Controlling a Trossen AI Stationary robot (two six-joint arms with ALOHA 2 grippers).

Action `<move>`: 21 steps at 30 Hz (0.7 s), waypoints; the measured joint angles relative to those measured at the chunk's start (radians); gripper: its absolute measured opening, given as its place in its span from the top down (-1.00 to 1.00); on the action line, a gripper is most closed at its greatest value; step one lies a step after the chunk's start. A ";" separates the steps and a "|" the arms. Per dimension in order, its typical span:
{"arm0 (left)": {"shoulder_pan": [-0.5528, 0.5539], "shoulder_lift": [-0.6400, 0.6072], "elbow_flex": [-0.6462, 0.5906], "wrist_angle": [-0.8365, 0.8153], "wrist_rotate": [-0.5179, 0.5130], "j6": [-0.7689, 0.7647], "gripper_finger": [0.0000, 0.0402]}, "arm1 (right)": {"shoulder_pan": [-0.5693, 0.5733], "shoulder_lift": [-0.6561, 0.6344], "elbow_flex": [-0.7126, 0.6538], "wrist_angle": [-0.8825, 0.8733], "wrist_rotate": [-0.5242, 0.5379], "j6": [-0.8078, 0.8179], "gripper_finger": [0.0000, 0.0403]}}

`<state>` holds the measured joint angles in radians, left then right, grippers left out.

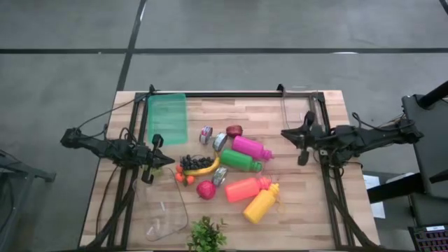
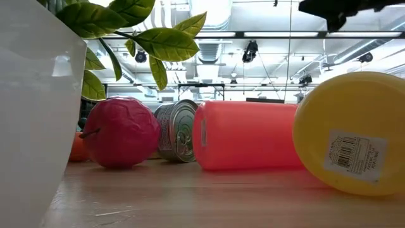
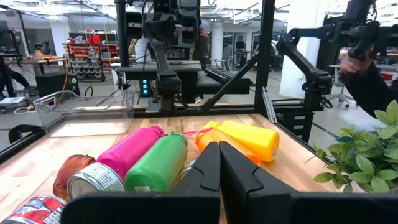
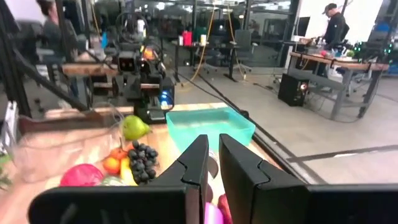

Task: Pick & Place Food Item
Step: Put the pink tumbler bottle into the top right transparent bin

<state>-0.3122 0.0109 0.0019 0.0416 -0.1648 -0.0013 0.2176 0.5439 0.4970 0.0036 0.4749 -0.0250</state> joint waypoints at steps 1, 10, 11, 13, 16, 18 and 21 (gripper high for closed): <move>0.000 0.000 0.000 0.000 0.000 0.000 1.00 | 0.000 0.024 0.013 0.000 0.000 -0.011 0.81; 0.000 0.000 0.000 0.000 0.000 0.000 1.00 | 0.000 0.216 0.067 0.000 -0.001 -0.031 0.81; 0.000 0.000 0.000 0.000 0.000 0.000 1.00 | 0.000 0.234 0.067 -0.001 -0.001 -0.031 0.81; 0.000 0.000 0.000 0.000 0.000 0.000 1.00 | 0.000 0.270 0.067 0.001 -0.001 -0.031 0.81; 0.000 0.000 0.000 0.000 0.000 0.000 1.00 | 0.000 0.324 0.063 0.000 -0.001 -0.031 0.81; 0.000 0.000 0.000 0.000 0.000 0.000 1.00 | 0.000 0.361 0.062 0.000 -0.002 -0.030 0.81; 0.000 0.000 0.000 0.000 0.000 0.000 1.00 | 0.000 0.417 0.062 0.002 -0.002 -0.030 0.81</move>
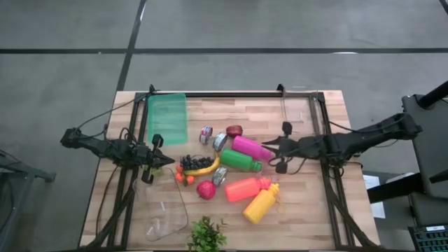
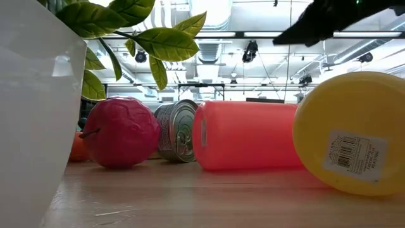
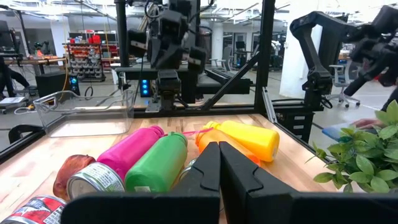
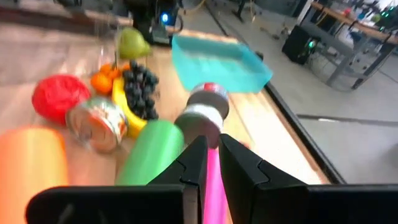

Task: Pick & Place Food Item
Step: Put the pink tumbler bottle into the top right transparent bin

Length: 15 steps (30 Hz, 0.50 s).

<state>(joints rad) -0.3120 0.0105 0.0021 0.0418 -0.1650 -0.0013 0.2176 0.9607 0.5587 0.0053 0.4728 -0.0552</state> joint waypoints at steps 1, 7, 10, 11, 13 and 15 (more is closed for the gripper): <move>0.000 0.000 0.000 0.000 0.000 0.000 1.00 | 0.000 0.019 0.000 -0.002 0.000 0.000 0.81; 0.000 0.000 0.000 0.000 0.000 0.000 1.00 | 0.000 0.135 0.000 0.000 -0.001 0.002 0.81; 0.000 0.000 0.000 0.000 0.000 0.000 1.00 | 0.000 0.195 0.000 -0.001 -0.001 0.002 0.81; 0.000 0.000 0.000 0.000 0.000 0.000 1.00 | 0.000 0.216 0.000 0.000 -0.001 0.002 0.81; 0.000 0.000 0.000 0.000 0.000 0.000 1.00 | 0.000 0.257 -0.001 -0.001 -0.001 0.002 0.81; 0.000 0.000 0.000 0.000 0.000 0.000 1.00 | -0.002 0.299 -0.001 0.001 0.006 -0.046 0.81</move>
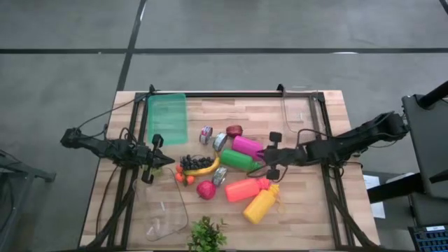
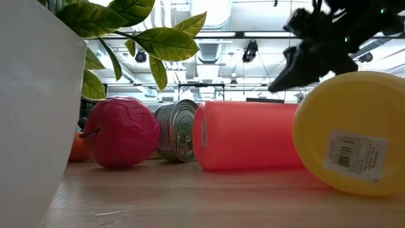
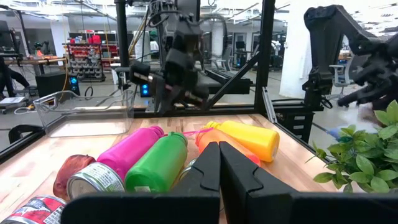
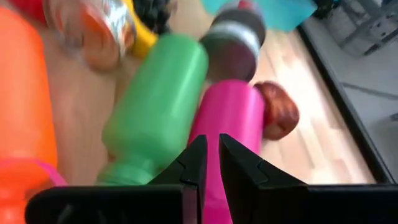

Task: Pick & Place Food Item
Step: Put the pink tumbler bottle into the top right transparent bin

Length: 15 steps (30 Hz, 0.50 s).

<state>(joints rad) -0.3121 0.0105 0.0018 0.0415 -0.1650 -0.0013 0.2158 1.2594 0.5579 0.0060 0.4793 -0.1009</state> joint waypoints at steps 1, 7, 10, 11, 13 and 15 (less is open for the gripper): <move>0.000 0.000 0.000 0.000 0.000 0.000 1.00 | -0.003 0.019 0.000 -0.001 0.020 -0.079 0.81; 0.000 0.000 0.000 0.000 0.000 0.000 1.00 | -0.012 0.111 0.010 0.002 0.124 -0.395 0.81; 0.000 0.000 0.000 0.000 0.000 0.000 1.00 | -0.011 0.127 0.016 0.008 0.124 -0.364 0.81; 0.000 0.000 0.000 0.000 0.000 0.000 1.00 | -0.011 0.132 0.020 0.004 0.124 -0.351 0.81; 0.000 0.000 0.000 0.000 0.000 0.000 1.00 | -0.011 0.128 0.030 0.005 0.124 -0.348 0.81; 0.000 0.000 0.000 0.000 0.000 0.000 1.00 | -0.011 0.115 0.043 0.009 0.126 -0.353 0.81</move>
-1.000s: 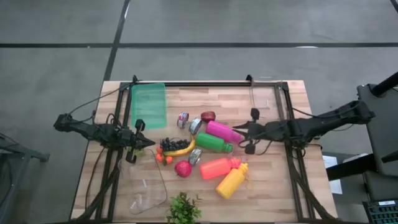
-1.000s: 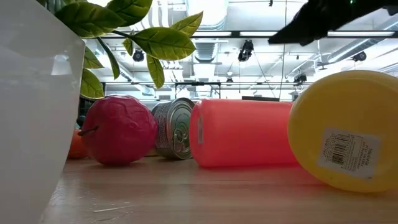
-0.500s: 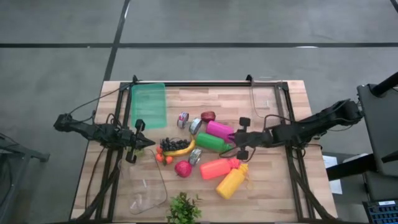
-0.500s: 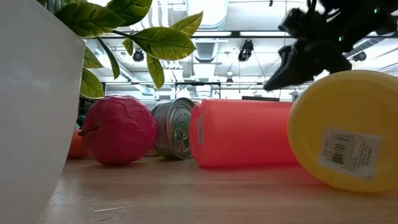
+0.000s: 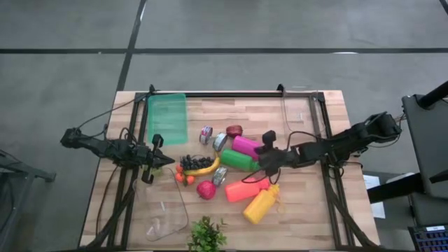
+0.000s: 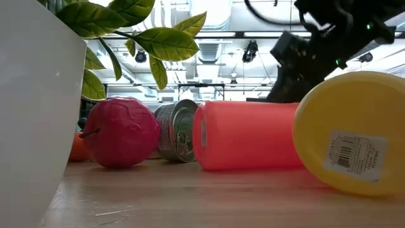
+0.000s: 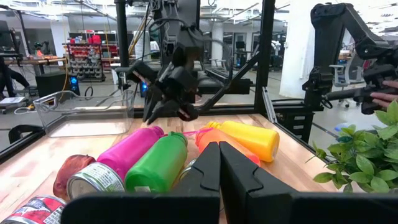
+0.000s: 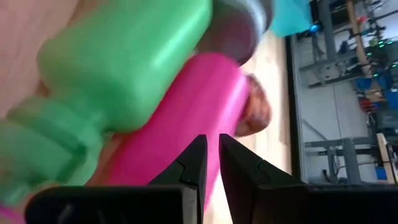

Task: Pick & Place Food Item
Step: Put the pink tumbler bottle into the top right transparent bin

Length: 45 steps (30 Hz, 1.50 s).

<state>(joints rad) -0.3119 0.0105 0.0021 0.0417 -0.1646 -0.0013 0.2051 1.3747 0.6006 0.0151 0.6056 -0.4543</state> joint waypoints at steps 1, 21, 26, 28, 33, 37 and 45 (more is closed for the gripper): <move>0.000 0.000 0.000 0.000 0.000 0.000 1.00 | 0.001 -0.011 0.003 0.002 0.000 0.000 0.81; 0.000 0.013 0.000 0.000 0.000 0.000 1.00 | 0.007 -0.246 0.012 -0.322 -0.050 0.396 0.81; 0.000 0.013 0.000 0.000 0.000 0.000 1.00 | 0.009 -0.277 0.012 -0.385 -0.084 0.525 0.81; 0.000 0.013 0.000 0.000 0.000 0.000 1.00 | 0.009 -0.294 0.012 -0.401 -0.087 0.549 0.81; 0.000 0.013 0.000 0.000 0.000 0.000 1.00 | 0.009 -0.323 0.012 -0.398 -0.090 0.556 0.81; 0.000 0.013 0.000 0.000 0.000 0.000 1.00 | 0.003 -0.340 0.013 -0.375 -0.082 0.552 0.81; 0.000 0.013 0.000 0.000 0.000 0.000 1.00 | 0.003 -0.345 0.013 -0.378 -0.079 0.563 0.81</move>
<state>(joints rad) -0.3122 0.0235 0.0021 0.0414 -0.1646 -0.0013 0.2085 1.0294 0.6132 -0.3626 0.5262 0.1090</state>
